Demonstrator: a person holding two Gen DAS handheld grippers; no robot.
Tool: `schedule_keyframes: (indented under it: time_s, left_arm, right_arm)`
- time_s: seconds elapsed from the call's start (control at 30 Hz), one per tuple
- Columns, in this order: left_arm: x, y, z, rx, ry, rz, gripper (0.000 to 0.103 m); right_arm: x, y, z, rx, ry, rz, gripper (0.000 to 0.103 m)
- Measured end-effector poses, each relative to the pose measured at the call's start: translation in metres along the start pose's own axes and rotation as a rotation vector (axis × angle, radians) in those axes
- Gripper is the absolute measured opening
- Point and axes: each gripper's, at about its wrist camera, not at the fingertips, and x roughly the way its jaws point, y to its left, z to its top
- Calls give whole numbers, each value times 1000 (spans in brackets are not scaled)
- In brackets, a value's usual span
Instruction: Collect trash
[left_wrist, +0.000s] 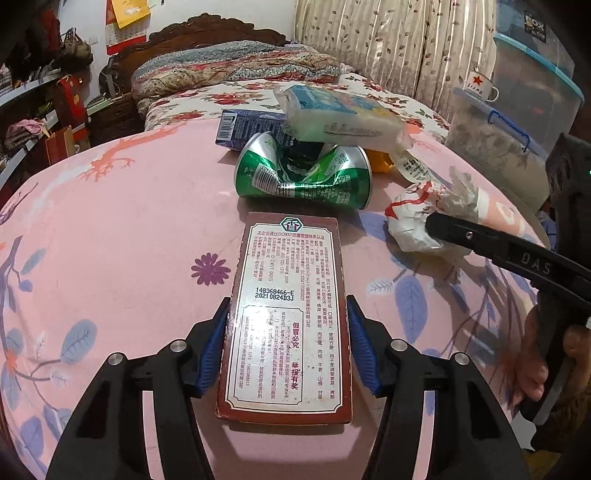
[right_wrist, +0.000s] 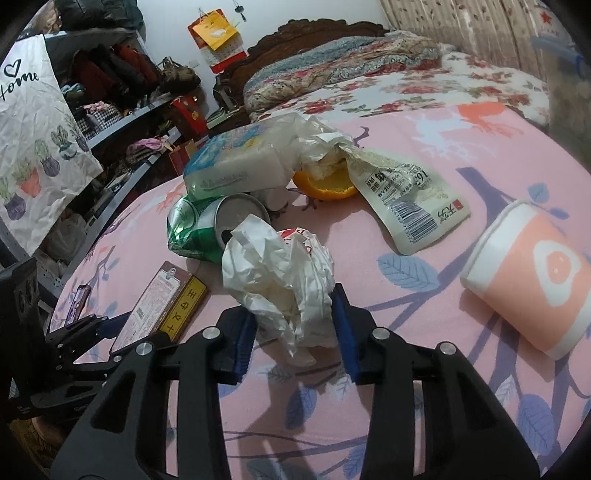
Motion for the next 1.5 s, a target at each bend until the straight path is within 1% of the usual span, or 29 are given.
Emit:
schedule_keyframes:
  time_s: [0.13, 0.33, 0.67, 1.5]
  left_arm:
    - [2, -5, 1, 8, 0, 10, 56]
    - [2, -5, 1, 1, -3, -4, 56]
    - [2, -3, 1, -1, -5, -10, 56]
    - [2, -9, 0, 5, -2, -21, 64]
  right_arm:
    - [1, 0, 0, 5, 3, 2, 42]
    - [2, 0, 1, 7, 5, 1, 45]
    - [2, 0, 1, 7, 5, 1, 45]
    - [2, 0, 2, 8, 5, 1, 46]
